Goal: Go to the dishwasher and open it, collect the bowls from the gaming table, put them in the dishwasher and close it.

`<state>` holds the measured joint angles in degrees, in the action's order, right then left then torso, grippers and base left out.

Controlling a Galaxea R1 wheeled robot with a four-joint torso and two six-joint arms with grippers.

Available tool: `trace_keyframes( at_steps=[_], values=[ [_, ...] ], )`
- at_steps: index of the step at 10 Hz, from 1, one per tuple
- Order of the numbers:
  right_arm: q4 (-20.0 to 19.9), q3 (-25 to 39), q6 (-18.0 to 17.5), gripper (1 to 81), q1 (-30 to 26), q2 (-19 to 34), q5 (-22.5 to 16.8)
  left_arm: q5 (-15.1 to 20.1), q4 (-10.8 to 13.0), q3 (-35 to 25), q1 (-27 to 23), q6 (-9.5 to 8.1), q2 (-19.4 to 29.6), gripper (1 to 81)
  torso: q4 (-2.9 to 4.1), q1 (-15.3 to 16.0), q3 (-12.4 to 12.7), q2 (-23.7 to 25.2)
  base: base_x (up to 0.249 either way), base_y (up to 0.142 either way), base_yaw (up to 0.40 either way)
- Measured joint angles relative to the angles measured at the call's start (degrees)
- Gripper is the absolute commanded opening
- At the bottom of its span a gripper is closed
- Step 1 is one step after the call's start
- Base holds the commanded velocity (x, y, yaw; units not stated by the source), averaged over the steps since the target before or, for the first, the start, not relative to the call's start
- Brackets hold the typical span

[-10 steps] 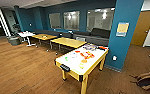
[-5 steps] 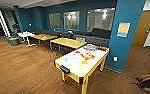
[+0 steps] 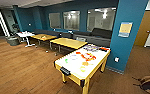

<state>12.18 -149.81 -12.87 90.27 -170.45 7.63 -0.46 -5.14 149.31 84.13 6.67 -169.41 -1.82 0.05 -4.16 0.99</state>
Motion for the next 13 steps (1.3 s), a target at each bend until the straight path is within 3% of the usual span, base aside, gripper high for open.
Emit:
trace_keyframes(
  at_steps=[2, 13],
  values=[
    [0.0, 0.0, 0.0, 81.1, 0.1, -0.3, 0.0, 0.2, 0.0, 0.0, 0.3, 0.0, 0.0, 81.1, 0.0, 0.0, 0.0, 0.0, 0.08, 0.0, 0.0],
    [0.0, 0.0, 0.0, 81.1, 0.2, 0.0, -0.1, 0.0, 0.0, 0.0, 0.2, 0.0, -0.1, 81.1, 0.0, 0.0, 0.0, 0.0, 0.075, 0.07, 0.0]
  ],
)
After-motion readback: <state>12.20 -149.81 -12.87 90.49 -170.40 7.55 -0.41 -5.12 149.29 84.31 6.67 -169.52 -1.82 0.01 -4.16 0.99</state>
